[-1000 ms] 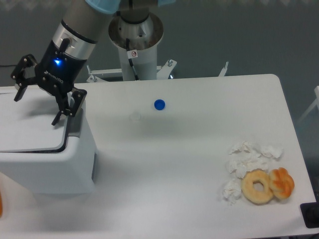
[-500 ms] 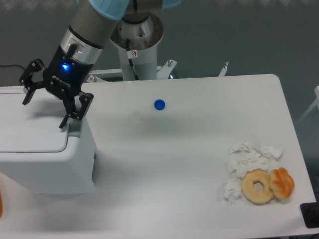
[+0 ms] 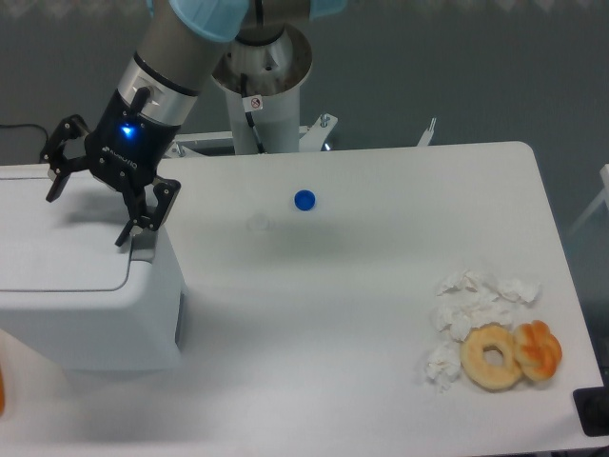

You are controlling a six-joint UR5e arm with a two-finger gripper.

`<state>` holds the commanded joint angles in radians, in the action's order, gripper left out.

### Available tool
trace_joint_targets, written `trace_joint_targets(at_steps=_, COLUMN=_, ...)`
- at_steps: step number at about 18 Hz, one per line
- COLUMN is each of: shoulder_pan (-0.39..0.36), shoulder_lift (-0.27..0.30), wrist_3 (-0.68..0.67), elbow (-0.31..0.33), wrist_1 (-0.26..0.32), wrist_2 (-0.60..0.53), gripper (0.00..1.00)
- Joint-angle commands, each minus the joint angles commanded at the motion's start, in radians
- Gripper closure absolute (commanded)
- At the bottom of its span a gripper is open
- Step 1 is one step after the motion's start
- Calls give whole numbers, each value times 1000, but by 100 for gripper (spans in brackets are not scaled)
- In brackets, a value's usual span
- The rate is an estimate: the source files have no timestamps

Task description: Close the trash can

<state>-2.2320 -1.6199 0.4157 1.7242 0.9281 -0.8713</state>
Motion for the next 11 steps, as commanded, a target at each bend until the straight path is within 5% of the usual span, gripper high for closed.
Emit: trace_joint_targets(at_steps=11, shoulder_pan=-2, shoulder_lift=3, wrist_3=0, elbow=0, wrist_1=0, wrist_2=6, gripper=0)
